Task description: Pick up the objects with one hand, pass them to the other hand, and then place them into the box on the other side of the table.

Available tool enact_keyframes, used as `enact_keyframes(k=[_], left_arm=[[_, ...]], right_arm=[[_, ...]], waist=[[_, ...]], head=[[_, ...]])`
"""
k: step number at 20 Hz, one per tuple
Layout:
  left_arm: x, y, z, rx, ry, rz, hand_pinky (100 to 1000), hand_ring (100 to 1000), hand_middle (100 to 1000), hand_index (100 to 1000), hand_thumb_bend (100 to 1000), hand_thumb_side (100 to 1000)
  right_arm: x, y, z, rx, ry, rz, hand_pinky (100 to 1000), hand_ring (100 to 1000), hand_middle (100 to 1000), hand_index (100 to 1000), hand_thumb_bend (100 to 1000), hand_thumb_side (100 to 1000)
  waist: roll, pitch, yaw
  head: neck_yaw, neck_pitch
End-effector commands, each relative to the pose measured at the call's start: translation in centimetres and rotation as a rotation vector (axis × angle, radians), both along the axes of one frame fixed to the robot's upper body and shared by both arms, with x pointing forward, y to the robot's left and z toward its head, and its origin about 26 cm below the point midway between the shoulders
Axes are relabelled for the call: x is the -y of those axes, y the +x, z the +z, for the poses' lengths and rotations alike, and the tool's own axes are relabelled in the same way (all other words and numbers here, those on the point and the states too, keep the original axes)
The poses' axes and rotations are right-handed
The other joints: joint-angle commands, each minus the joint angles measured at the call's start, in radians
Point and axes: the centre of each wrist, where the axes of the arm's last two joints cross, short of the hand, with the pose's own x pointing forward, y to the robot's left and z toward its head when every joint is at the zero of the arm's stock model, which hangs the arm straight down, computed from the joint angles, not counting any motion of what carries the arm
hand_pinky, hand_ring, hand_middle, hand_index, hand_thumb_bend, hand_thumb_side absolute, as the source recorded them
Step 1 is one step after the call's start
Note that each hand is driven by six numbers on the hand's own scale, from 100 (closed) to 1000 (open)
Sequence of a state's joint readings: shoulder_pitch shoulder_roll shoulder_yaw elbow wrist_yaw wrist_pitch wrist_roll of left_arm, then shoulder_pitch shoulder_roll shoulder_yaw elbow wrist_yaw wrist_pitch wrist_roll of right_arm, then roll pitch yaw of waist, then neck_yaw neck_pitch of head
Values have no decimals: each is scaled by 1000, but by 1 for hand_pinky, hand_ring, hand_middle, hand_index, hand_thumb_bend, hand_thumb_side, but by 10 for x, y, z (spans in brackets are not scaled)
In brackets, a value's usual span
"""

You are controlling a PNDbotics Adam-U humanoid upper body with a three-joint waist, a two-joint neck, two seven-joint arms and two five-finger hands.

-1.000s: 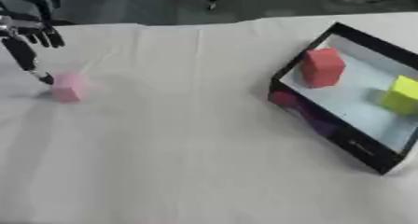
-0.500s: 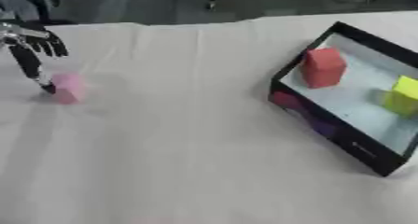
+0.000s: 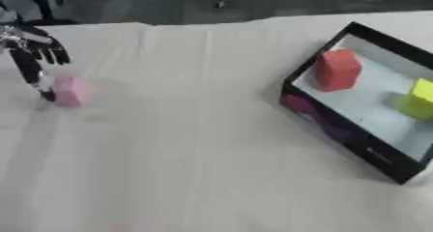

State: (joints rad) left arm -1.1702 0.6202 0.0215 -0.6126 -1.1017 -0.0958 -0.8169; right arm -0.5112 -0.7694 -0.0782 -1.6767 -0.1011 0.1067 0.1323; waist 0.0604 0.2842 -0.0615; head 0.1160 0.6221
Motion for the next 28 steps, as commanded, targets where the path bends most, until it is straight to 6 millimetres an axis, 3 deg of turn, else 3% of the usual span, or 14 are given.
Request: enact_keyframes(k=[1,15,22,28], left_arm=[[-16,-7,16,38,34,64,918,866,786,838,755,100],[-23,-7,2,76,11,87,900,853,777,820,697,100],[-22,-6,-3,42,-6,83,873,818,731,663,709,100],[-21,-5,-3,35,0,97,843,782,681,577,527,100]], right_arm=[[-1,-4,14,40,-26,-1,975,1000,894,972,100,527],[-2,-4,11,39,-29,-4,976,1000,894,971,100,535],[-1,-4,11,38,-25,-3,979,1000,895,975,100,528],[0,-4,9,32,-17,-10,979,1000,898,975,100,527]], waist=[[12,2,-3],[13,17,-15],[12,18,-19],[11,13,-18]], head=[[10,-12],[24,-24],[29,-20],[32,-14]])
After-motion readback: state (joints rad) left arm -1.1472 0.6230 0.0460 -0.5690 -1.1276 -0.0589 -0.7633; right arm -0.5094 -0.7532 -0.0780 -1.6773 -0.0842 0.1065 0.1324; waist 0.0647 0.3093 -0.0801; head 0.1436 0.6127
